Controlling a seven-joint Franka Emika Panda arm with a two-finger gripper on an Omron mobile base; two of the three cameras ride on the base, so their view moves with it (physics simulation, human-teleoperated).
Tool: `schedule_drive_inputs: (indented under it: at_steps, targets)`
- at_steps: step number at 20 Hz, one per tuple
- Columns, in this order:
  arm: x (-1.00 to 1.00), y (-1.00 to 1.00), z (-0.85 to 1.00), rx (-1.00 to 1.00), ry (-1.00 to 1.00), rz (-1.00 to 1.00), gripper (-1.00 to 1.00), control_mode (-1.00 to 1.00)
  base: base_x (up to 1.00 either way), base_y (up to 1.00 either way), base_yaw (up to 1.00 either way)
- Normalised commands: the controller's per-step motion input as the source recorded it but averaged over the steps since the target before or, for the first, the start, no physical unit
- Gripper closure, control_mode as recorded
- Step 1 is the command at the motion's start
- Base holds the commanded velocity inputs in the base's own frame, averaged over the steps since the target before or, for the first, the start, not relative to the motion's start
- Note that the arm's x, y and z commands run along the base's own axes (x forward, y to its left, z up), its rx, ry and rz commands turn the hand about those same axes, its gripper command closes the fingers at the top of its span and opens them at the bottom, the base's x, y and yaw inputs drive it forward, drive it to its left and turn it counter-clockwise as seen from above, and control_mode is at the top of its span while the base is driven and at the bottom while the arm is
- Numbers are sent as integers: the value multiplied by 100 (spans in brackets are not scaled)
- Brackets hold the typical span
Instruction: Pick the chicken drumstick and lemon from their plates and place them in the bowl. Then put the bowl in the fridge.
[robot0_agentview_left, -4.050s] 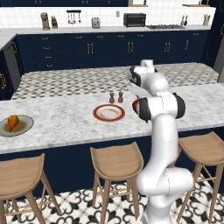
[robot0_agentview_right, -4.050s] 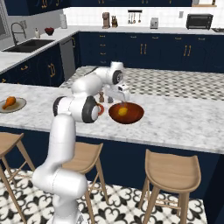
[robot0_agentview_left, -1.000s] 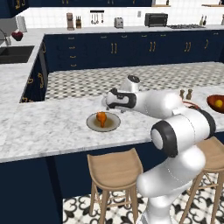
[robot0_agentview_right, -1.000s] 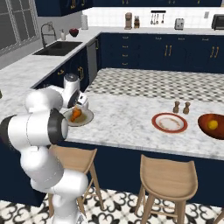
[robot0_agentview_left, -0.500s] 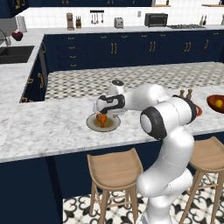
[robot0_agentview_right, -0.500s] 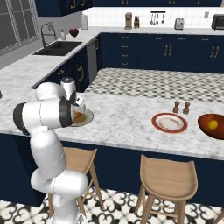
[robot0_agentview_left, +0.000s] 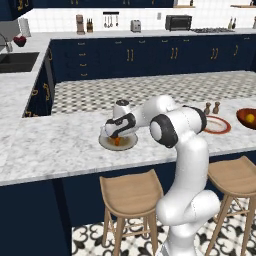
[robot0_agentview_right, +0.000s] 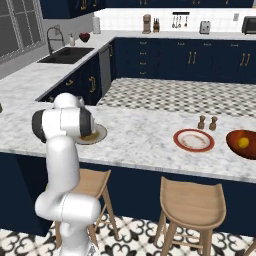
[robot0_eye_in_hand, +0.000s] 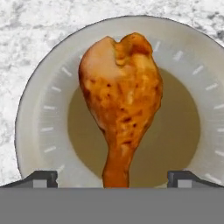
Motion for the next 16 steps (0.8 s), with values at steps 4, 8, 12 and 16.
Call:
schedule_drive_inputs:
  at_steps: [4,8,12,16]
  targets:
    - [66,0,-29,-1,5,0,-100,-100,0,0,0]
    - [35,-2,-27,-1,2,0,100,-100,0,0,0]
    - [0,0,0,0,0,0,100,-100,0,0,0]
    - [-83,-39,63,11,-11,-4,100,-100,0,0,0]
